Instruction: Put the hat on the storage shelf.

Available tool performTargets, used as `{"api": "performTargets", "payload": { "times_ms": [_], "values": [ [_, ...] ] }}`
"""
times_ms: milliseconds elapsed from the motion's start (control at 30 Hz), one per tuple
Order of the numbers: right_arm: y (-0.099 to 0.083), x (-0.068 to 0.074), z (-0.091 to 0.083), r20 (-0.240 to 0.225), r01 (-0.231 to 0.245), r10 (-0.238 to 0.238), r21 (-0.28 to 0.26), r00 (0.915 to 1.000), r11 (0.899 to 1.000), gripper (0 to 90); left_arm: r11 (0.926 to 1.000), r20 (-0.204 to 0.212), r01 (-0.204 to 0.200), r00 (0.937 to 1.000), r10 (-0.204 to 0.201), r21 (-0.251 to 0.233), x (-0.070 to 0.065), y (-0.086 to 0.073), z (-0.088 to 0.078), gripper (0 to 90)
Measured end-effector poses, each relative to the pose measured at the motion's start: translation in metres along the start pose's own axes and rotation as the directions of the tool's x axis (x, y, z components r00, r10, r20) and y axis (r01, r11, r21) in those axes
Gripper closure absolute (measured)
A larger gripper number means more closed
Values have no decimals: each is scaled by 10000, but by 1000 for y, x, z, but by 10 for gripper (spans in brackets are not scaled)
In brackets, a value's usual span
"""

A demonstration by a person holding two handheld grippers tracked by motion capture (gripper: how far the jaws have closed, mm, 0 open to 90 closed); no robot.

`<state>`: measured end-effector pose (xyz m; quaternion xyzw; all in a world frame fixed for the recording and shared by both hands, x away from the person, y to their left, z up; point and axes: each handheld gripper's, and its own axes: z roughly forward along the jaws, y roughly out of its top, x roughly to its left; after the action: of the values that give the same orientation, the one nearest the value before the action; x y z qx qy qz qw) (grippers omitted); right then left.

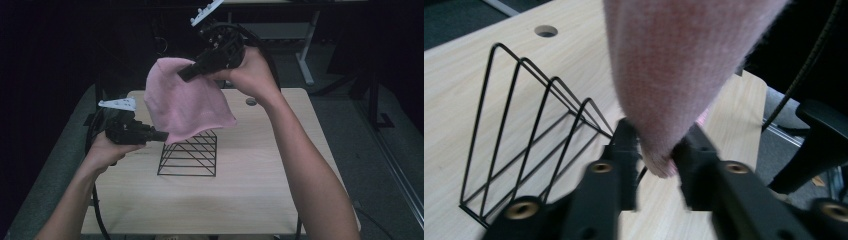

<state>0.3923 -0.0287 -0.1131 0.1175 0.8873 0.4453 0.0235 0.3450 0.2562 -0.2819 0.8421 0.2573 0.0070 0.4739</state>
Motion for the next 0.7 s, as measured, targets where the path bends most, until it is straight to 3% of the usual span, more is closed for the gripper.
{"api": "performTargets", "payload": {
  "times_ms": [133, 333, 700],
  "values": [
    [-4, -4, 1, 50, -171, 171, -35, 9998, 9998, 786, 9995, -240, -265, 9994, 269, 183, 0, 1, -4, 835],
    [-12, -12, 6, 151, -538, 538, 18, 9984, 9985, 786, 9994, -665, -155, 9976, 175, 301, 6, -2, -7, 844],
    [-36, -30, 20, -96, -1050, 1050, -6, 9944, 9945, 785, 9954, -1176, -59, 9929, 172, 959, 13, -7, 8, 843]
  ]
}}
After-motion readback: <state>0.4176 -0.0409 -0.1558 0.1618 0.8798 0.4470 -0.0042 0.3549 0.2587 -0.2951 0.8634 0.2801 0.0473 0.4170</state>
